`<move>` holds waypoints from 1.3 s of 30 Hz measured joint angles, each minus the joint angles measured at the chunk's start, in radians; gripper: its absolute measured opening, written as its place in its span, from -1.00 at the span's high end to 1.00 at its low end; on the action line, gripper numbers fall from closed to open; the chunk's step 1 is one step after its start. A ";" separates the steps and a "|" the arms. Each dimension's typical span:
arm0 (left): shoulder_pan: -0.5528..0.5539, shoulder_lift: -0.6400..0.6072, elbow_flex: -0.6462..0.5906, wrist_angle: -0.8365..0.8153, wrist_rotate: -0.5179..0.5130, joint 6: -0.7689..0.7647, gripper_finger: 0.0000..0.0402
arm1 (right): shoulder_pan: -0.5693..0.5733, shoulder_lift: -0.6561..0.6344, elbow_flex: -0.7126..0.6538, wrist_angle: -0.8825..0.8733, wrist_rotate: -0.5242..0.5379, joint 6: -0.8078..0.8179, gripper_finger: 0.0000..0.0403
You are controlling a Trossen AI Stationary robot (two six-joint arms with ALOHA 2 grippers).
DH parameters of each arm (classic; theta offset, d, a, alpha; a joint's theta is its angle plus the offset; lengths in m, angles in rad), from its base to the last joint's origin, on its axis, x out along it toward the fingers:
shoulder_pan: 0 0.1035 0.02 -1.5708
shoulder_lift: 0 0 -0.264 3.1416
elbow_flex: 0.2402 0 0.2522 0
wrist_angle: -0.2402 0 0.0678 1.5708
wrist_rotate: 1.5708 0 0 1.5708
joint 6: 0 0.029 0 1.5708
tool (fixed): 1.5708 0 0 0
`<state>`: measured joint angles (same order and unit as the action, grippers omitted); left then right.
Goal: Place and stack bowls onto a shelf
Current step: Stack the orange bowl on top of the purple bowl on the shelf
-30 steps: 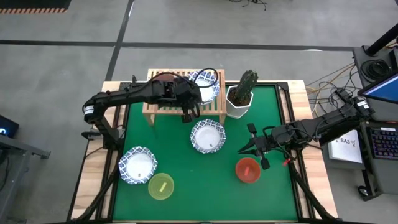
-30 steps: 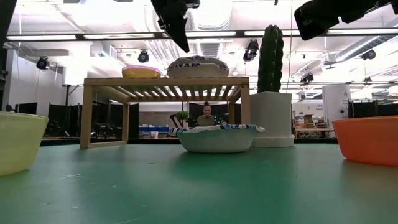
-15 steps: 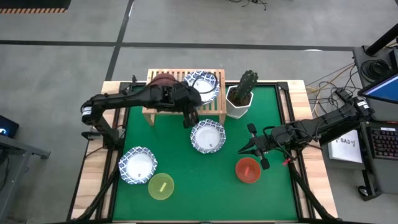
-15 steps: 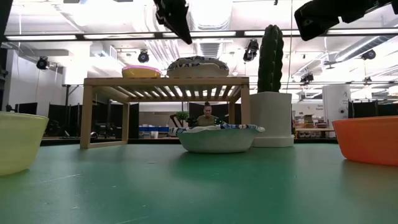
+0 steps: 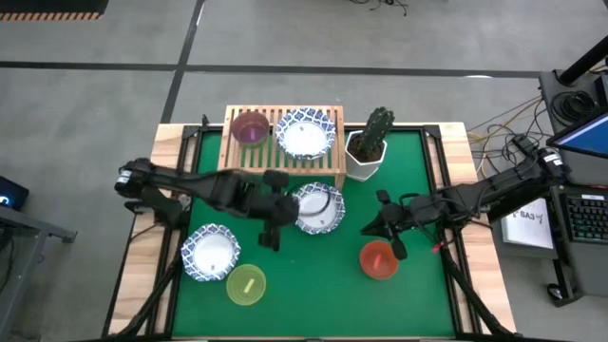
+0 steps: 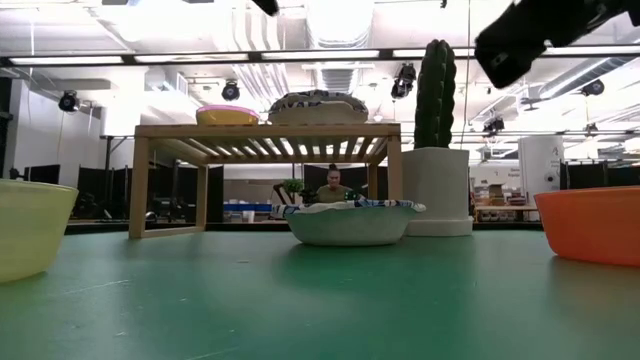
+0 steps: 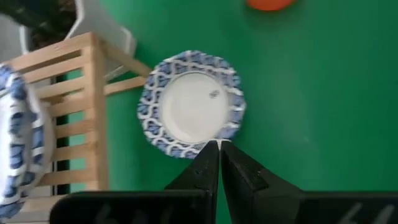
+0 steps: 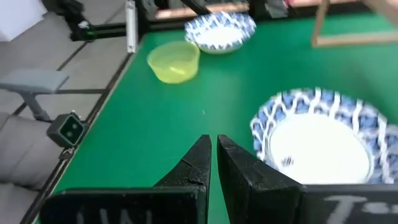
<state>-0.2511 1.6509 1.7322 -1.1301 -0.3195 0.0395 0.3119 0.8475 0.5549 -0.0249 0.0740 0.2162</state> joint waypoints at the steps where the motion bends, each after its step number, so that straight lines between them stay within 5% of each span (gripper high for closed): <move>1: -0.018 -0.006 -0.007 0.003 0.000 -0.003 0.99 | 0.000 0.016 0.000 0.000 0.005 0.024 0.91; 8: -0.093 -0.130 -0.214 0.202 -0.001 -0.034 0.99 | 0.000 0.126 0.028 -0.085 -0.006 0.200 0.91; 22: -0.102 -0.411 -0.642 0.682 -0.010 -0.244 0.99 | 0.000 0.273 0.280 -0.673 -0.055 0.305 0.91; 27: -0.102 -0.426 -0.677 0.712 -0.011 -0.267 0.99 | 0.000 0.331 0.313 -0.711 -0.106 0.273 0.82; 39: -0.104 -0.404 -0.676 0.711 -0.011 -0.243 0.99 | 0.012 0.491 0.319 -0.756 -0.128 0.217 0.22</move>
<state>-0.3546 1.2469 1.0565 -0.4194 -0.3305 -0.2039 0.3235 1.3389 0.8742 -0.7814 -0.0541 0.4334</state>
